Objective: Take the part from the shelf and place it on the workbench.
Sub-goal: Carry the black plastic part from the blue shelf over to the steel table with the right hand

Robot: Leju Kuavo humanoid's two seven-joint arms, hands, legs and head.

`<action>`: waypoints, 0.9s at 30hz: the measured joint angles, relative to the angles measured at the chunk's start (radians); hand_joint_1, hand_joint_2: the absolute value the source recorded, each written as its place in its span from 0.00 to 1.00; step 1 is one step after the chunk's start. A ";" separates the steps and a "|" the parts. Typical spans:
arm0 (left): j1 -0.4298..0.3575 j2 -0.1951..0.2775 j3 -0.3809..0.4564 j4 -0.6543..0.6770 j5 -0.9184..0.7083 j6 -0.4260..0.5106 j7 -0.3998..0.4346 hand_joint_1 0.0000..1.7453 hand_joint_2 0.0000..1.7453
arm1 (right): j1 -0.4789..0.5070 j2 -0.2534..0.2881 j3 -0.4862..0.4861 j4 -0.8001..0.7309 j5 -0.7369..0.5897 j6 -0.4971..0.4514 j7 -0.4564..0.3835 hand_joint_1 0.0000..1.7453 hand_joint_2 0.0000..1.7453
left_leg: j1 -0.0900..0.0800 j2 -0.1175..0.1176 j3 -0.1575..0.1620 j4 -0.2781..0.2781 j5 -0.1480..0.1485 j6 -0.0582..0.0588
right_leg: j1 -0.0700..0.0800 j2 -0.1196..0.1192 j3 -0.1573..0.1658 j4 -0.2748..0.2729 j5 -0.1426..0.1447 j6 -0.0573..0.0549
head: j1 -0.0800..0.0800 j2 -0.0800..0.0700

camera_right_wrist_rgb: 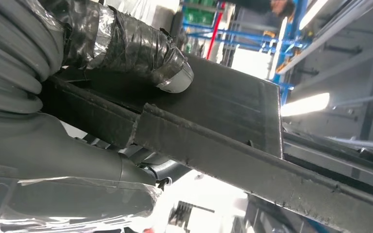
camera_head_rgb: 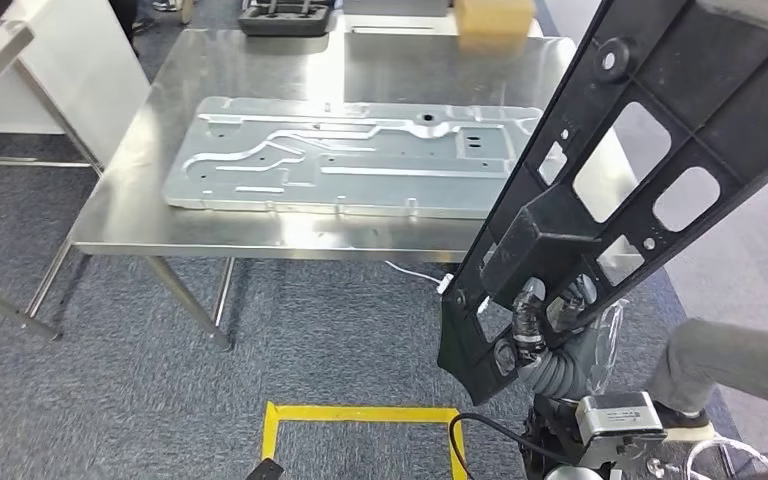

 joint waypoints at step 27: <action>0.017 0.027 0.000 0.000 0.010 -0.027 -0.021 0.00 1.00 | -0.007 0.006 0.037 0.015 0.033 0.026 -0.029 1.00 1.00 | -0.012 -0.014 0.006 0.015 -0.021 -0.016 | 0.015 0.056 -0.019 -0.022 0.044 -0.036 | -0.005 0.000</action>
